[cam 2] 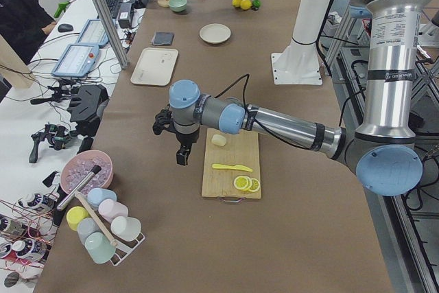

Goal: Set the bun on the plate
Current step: 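Reach the right gripper down to the rim of the white plate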

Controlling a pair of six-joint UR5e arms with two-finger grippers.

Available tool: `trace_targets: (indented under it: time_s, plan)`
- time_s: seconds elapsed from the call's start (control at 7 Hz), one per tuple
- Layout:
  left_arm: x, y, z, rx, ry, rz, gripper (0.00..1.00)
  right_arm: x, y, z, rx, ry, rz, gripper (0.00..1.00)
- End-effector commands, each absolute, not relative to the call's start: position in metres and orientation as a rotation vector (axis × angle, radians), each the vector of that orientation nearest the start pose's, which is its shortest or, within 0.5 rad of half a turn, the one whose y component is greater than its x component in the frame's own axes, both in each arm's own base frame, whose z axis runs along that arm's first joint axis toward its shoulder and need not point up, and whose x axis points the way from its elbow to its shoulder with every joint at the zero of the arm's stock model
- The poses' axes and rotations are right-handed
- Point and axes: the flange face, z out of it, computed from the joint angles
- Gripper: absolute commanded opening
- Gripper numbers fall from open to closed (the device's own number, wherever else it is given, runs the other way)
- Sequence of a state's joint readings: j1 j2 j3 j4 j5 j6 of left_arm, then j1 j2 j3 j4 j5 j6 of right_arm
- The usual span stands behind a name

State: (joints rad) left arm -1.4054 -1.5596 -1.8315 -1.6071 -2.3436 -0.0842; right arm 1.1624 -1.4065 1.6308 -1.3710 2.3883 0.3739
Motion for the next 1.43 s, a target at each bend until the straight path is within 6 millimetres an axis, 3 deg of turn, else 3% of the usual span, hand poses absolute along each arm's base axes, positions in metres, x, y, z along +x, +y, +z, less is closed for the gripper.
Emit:
trace_targets:
  time_s: [0.0, 0.57, 0.71, 1.14, 1.29]
  plan:
    - [0.018, -0.494, 0.531, 0.174, 0.797, 0.186, 0.98, -0.231, -0.536, 0.502, 0.032, -0.895, -0.219, 0.97]
    - [0.018, -0.494, 0.532, 0.173, 0.796, 0.186, 0.98, -0.322, -0.524, 0.467, 0.000, -0.880, -0.256, 0.90]
    - [0.018, -0.494, 0.532, 0.173, 0.796, 0.187, 0.98, -0.328, -0.525, 0.474, -0.008, -0.864, -0.254, 0.80]
    - [0.018, -0.494, 0.532, 0.173, 0.796, 0.187, 0.98, -0.340, -0.530, 0.490, -0.001, -0.869, -0.266, 0.64]
    - [0.018, -0.494, 0.531, 0.175, 0.796, 0.188, 0.98, -0.341, -0.531, 0.492, 0.003, -0.875, -0.268, 0.46]
